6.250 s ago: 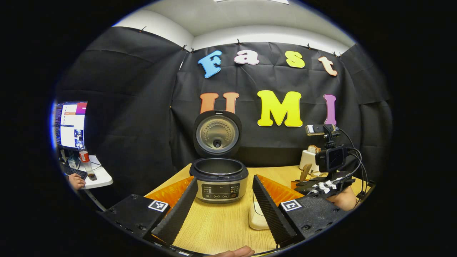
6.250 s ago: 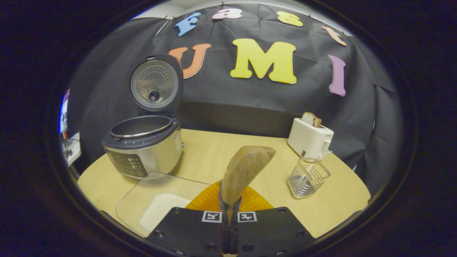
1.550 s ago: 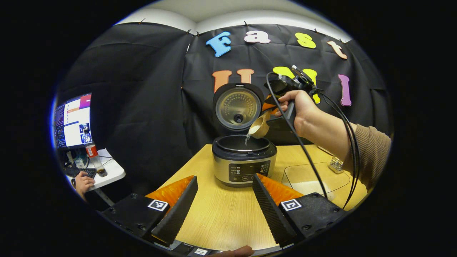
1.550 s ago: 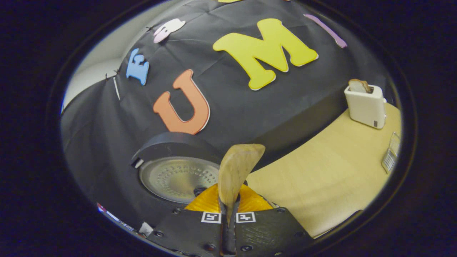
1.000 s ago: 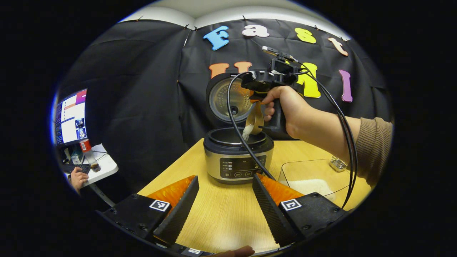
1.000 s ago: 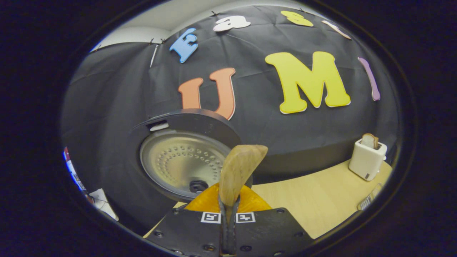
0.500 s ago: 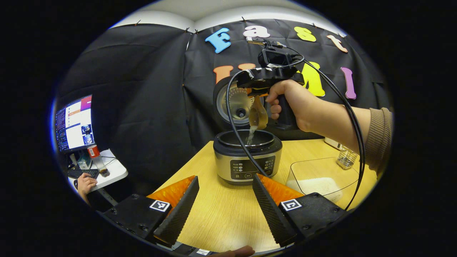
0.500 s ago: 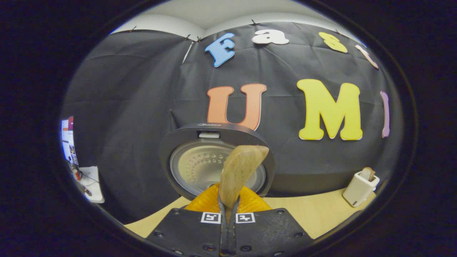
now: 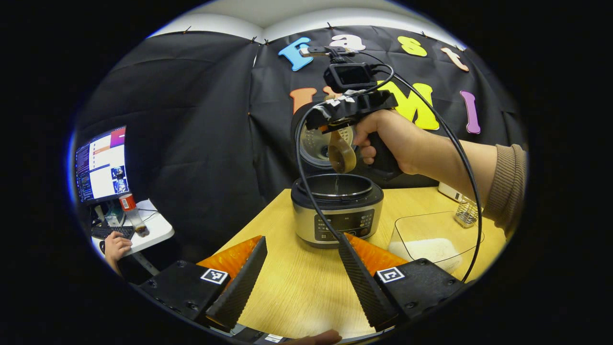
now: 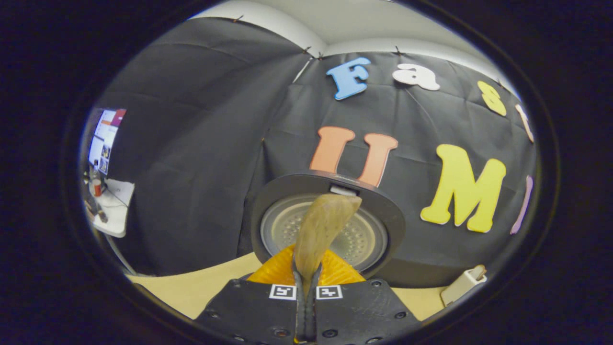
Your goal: Close the left gripper, press the button to open the rice cooker; take a wooden spoon from the chopstick holder with the right hand, scoop a spoonful of rice and pour it into the rice cooker, then put the wooden spoon back into the chopstick holder.
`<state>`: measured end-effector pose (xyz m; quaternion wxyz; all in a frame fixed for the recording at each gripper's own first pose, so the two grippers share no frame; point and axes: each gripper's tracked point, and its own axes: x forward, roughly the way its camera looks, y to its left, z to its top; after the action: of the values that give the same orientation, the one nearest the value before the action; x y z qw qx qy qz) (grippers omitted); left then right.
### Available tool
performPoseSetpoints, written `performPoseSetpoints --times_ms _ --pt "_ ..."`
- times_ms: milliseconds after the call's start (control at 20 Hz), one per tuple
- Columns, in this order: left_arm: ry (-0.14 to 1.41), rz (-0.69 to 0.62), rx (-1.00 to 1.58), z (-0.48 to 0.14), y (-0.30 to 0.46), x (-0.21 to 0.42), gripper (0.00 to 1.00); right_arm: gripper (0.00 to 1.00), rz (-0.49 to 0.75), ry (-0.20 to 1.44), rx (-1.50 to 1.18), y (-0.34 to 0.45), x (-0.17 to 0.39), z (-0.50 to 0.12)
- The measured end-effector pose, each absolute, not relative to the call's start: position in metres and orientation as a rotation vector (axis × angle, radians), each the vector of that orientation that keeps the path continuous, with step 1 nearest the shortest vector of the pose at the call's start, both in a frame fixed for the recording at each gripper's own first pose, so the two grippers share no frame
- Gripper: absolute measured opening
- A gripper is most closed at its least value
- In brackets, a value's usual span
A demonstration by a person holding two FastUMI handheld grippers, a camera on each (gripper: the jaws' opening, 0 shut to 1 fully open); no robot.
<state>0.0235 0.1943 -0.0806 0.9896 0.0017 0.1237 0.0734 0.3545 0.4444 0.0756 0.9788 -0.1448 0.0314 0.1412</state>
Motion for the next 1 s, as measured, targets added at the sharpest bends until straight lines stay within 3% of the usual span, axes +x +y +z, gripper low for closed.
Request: performPoseSetpoints --times_ms 200,400,1000 --pt "0.253 0.166 -0.024 -0.082 0.201 0.024 0.96 0.02 0.289 -0.008 -0.427 0.452 0.341 0.089" --pt "0.247 0.161 -0.019 -0.077 0.195 0.023 0.98 0.0 0.285 -0.004 -0.36 0.432 0.331 0.102" --pt "0.161 0.052 -0.028 -0.042 0.134 0.017 0.99 0.0 0.088 0.012 -0.286 0.254 0.302 0.129"
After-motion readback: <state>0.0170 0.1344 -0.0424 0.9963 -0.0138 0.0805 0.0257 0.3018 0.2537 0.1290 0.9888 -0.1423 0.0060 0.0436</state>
